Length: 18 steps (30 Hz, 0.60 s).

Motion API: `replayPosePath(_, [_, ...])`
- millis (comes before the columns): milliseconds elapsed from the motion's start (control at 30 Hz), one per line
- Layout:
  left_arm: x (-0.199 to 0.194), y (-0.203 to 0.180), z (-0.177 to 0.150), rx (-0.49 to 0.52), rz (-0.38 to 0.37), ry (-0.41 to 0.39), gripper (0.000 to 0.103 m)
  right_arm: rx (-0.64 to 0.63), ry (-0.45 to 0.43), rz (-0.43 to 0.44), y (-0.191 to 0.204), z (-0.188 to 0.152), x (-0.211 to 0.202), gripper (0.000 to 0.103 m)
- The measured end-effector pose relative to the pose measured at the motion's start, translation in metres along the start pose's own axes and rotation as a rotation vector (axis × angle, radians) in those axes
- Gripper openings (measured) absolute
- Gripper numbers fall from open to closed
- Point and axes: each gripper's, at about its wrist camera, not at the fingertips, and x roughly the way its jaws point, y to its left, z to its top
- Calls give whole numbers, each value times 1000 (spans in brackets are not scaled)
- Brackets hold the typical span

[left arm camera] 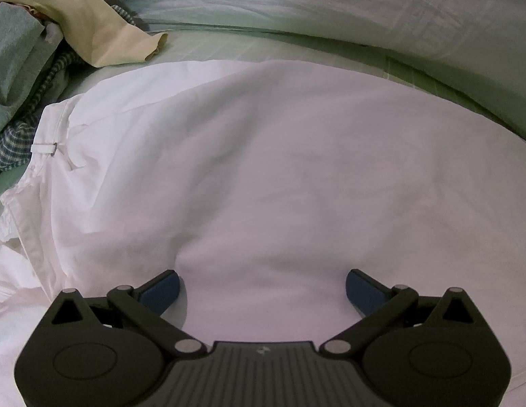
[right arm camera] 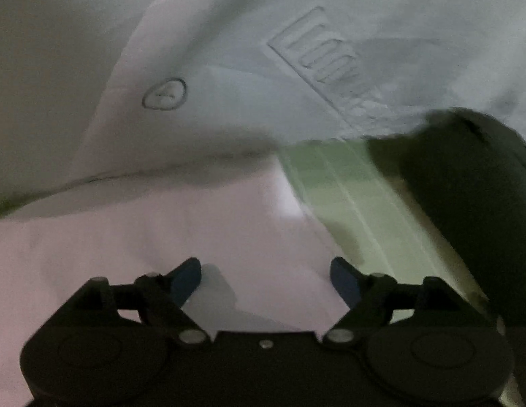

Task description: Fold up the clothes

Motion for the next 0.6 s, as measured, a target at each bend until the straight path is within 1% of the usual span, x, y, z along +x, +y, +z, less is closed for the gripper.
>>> replayPosePath(33, [0,0,0,0,0,-2,103,-24,-11,-15,0,-10,-9,84])
replayPosePath(67, [0,0,-1,0,0,-4,103,-4,-15,-24,-3,-19,-17,84])
replayPosePath(100, [0,0,-1,0,0,-5,103,13,-12,-21,-8,-29,-26,87])
replayPosePath(200, [0,-1,-2,-1,1,-13,103,43,-14,-2,-26,-58,-52,87])
replayPosePath(267, [-1,-1,-3,-2,1,-21,103,12,-14,-4,-22,-71,-66,87])
replayPosePath(300, [-1,-1,-4,-2,1,-23,103,50,-3,-10,-27,-80,-70,91])
replayPosePath(333, [-1,-1,-4,-2,1,-25,103,65,8,-23,-30,-87,-76,91])
replayPosePath(467, [-1,-3,-3,-7,4,-25,103,76,30,-29,-38,-102,-85,93])
replayPosePath(500, [-1,-3,-3,-9,5,-24,103,85,35,-31,-39,-102,-87,93])
replayPosePath(533, [-1,-3,-3,-8,4,-22,103,95,41,-34,-40,-102,-89,96])
replayPosePath(600, [-2,-3,-2,0,-3,-12,103,114,67,-35,-42,-99,-87,97])
